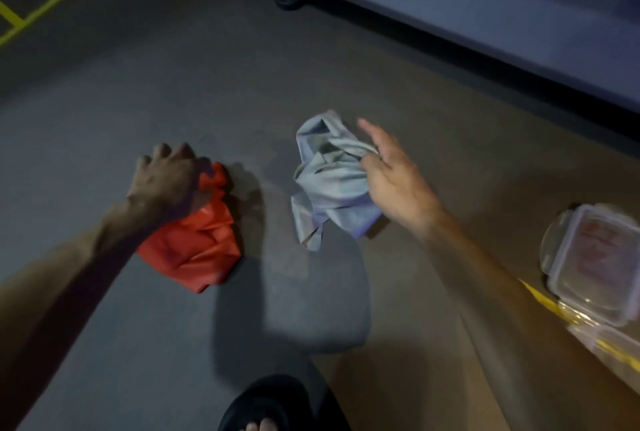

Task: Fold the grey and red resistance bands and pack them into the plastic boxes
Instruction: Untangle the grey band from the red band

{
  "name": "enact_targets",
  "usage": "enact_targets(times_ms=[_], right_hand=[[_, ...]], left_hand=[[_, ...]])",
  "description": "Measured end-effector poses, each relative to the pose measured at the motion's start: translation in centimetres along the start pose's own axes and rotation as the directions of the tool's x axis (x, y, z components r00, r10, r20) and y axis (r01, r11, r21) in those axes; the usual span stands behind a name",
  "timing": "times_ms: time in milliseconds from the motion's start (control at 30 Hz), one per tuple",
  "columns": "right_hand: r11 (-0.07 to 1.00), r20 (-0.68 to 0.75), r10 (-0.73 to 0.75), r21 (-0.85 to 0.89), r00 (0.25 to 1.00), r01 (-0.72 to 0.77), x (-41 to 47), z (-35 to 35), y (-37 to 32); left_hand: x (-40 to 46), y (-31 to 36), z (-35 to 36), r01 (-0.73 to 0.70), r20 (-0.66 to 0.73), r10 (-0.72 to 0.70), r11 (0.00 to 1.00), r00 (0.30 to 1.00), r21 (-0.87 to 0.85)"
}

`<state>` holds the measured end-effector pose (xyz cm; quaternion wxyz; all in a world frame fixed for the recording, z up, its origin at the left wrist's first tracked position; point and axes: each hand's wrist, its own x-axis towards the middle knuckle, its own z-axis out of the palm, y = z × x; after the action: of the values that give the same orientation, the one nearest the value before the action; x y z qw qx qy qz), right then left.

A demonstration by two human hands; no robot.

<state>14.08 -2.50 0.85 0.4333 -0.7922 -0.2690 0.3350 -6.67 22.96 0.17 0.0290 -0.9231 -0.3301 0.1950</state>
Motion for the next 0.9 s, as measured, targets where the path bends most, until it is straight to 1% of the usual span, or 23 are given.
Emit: enact_targets(times_ms=[67, 100, 133, 167, 233, 267, 367, 400, 433, 500, 567, 633, 667, 700, 733, 800, 833, 900], right_hand=[[0.994, 0.014, 0.056, -0.099, 0.998, -0.054, -0.4, -0.2, 0.1], [0.99, 0.001, 0.08, -0.12, 0.997, -0.079, -0.6, -0.2, 0.3], [0.987, -0.016, 0.087, -0.136, 0.996, -0.089, -1.0, -0.4, 0.2], [0.986, -0.039, 0.085, -0.142, 0.996, -0.09, -1.2, -0.5, 0.0], [0.986, -0.085, 0.067, -0.148, 0.994, -0.079, -1.8, -1.2, -1.0], [0.988, -0.105, 0.047, -0.143, 0.993, -0.062, -2.2, -1.8, -1.7], [0.996, -0.145, -0.029, -0.082, 0.989, 0.017, -3.6, -3.7, -5.2], [0.996, -0.151, -0.051, -0.08, 0.987, 0.04, -4.2, -4.5, -6.8], [0.995, -0.154, -0.066, -0.084, 0.986, 0.054, -4.4, -5.3, -8.2], [0.994, -0.142, -0.076, -0.089, 0.987, 0.064, -5.3, -7.1, -11.1], [0.996, -0.098, -0.068, -0.064, 0.993, 0.061, -6.9, -9.0, -14.0], [0.998, -0.034, -0.061, -0.004, 0.998, 0.06, -9.2, -11.0, -17.1], [0.998, -0.017, -0.068, 0.016, 0.998, 0.068, -10.5, -11.8, -18.6], [0.997, -0.017, -0.071, 0.027, 0.997, 0.071, -11.8, -12.7, -20.1], [0.996, -0.019, -0.076, 0.037, 0.997, 0.076, -13.0, -13.4, -21.5], [0.994, -0.028, -0.083, 0.062, 0.996, 0.085, -15.4, -14.5, -24.1], [0.993, -0.024, -0.094, 0.07, 0.995, 0.096, -16.6, -14.9, -25.3], [0.992, 0.007, -0.114, 0.059, 0.993, 0.113, -18.9, -15.5, -27.3]], left_hand=[[-1.2, 3.0, -1.0, -0.07, -0.076, 0.056, 0.979, 0.996, -0.193], [-1.8, 4.2, -1.2, -0.109, -0.062, 0.096, 0.962, 0.993, -0.251], [-2.1, 4.9, -1.0, -0.148, -0.087, 0.127, 0.938, 0.988, -0.312], [-2.3, 5.7, -1.1, -0.152, -0.089, 0.127, 0.907, 0.988, -0.393], [-2.8, 6.9, -1.6, -0.186, -0.117, 0.148, 0.863, 0.982, -0.469], [-2.9, 7.4, -2.0, -0.217, -0.161, 0.155, 0.837, 0.975, -0.502], [-3.3, 8.5, -4.6, -0.232, -0.233, 0.104, 0.738, 0.967, -0.633], [-3.6, 9.0, -6.0, -0.225, -0.236, 0.076, 0.675, 0.969, -0.703], [-4.0, 9.4, -7.5, -0.223, -0.23, 0.062, 0.577, 0.971, -0.786], [-5.2, 10.6, -10.5, -0.252, -0.227, 0.113, 0.356, 0.967, -0.9], [-6.9, 11.8, -13.7, -0.282, -0.248, 0.185, 0.187, 0.951, -0.941], [-9.0, 12.6, -16.8, -0.251, -0.237, 0.242, 0.031, 0.941, -0.967], [-10.1, 12.7, -18.4, -0.238, -0.231, 0.272, -0.008, 0.934, -0.971], [-11.2, 12.7, -20.0, -0.247, -0.237, 0.31, -0.01, 0.921, -0.969], [-12.2, 12.6, -21.7, -0.277, -0.254, 0.362, 0.013, 0.897, -0.961], [-14.3, 12.5, -24.7, -0.359, -0.287, 0.453, 0.081, 0.844, -0.93], [-15.3, 12.4, -26.2, -0.406, -0.313, 0.462, 0.115, 0.83, -0.907], [-17.2, 12.5, -29.1, -0.459, -0.359, 0.401, 0.187, 0.843, -0.868]])
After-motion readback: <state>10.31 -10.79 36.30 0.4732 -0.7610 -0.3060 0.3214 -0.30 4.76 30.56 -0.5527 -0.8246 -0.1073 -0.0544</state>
